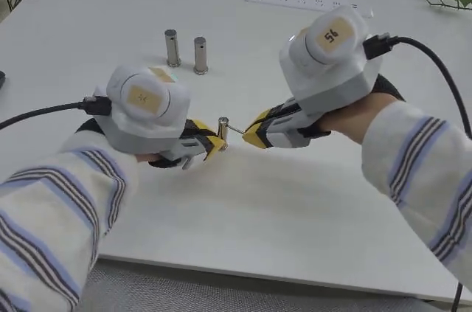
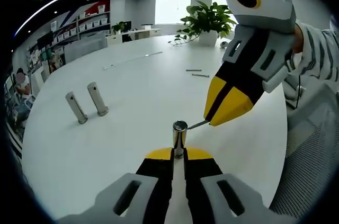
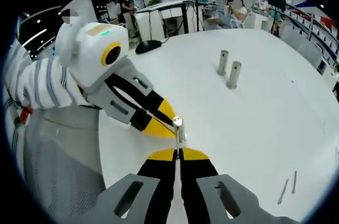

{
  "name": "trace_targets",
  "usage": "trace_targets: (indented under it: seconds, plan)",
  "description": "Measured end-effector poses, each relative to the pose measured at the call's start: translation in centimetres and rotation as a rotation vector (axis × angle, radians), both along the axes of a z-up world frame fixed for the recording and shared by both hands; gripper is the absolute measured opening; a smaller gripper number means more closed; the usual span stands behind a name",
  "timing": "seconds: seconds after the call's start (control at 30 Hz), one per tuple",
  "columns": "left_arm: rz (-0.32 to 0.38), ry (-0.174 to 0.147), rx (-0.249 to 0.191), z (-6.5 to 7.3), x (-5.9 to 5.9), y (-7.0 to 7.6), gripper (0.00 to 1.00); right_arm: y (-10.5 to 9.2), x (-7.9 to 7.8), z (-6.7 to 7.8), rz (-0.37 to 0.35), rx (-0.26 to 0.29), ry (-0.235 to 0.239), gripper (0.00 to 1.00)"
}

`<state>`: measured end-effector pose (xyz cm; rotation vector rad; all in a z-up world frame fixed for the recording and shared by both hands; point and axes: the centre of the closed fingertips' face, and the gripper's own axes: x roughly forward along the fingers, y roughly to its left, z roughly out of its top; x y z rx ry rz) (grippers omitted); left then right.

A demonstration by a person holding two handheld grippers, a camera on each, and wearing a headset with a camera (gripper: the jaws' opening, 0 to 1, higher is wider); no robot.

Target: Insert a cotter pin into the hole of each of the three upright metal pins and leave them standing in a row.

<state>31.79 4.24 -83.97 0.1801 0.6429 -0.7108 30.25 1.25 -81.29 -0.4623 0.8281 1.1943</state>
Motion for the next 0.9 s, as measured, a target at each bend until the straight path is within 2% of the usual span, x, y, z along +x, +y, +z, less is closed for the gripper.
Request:
trace_targets:
  seconds: [0.37, 0.73, 0.9]
  plan:
    - [-0.038, -0.007, 0.018, -0.04, -0.07, -0.15, 0.06, -0.06, 0.01, -0.04, 0.021, -0.004, -0.016, 0.03]
    - [-0.079, -0.024, 0.032, 0.23, 0.51, -0.66, 0.08, 0.13, 0.44, 0.38, 0.041, 0.002, -0.039, 0.03]
    - [-0.092, -0.016, 0.028, 0.21, 0.34, -0.80, 0.10, 0.40, 0.49, 0.36, 0.047, 0.008, -0.045, 0.03]
